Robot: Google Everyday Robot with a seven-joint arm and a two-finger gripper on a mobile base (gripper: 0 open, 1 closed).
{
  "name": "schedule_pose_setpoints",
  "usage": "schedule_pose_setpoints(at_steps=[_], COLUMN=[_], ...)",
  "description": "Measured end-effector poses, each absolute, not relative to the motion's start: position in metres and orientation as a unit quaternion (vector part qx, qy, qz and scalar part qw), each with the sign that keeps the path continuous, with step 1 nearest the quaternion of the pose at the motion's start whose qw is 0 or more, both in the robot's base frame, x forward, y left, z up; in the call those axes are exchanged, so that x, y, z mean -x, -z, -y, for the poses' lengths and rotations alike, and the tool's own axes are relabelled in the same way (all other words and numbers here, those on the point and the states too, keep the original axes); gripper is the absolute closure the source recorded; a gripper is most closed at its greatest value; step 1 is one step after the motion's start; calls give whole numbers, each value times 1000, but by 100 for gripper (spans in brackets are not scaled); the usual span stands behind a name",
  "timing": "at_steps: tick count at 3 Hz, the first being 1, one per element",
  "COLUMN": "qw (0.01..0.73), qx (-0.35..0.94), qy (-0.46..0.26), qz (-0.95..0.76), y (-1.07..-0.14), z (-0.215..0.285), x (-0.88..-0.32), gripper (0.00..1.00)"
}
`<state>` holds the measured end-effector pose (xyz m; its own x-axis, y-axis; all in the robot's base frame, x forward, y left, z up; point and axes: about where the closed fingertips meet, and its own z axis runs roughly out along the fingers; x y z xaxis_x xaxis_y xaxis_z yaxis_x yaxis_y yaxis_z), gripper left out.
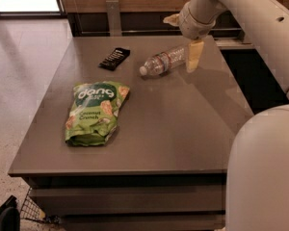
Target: Place water bottle upright
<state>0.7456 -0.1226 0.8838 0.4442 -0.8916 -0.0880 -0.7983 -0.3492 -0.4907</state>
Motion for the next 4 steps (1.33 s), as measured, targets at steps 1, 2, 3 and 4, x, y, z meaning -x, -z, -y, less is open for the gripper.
schedule_pose_setpoints(at_steps=[1,2,3,4], qw=[234,223,218,217], qx=[818,823,828,832], qy=[87,75,69,65], qz=[-519,-517,-512,-506], y=[-871,-854,-847,-843], z=[114,106,101,96], x=[-744,-746,-748,-750], gripper=[0,0,0,1])
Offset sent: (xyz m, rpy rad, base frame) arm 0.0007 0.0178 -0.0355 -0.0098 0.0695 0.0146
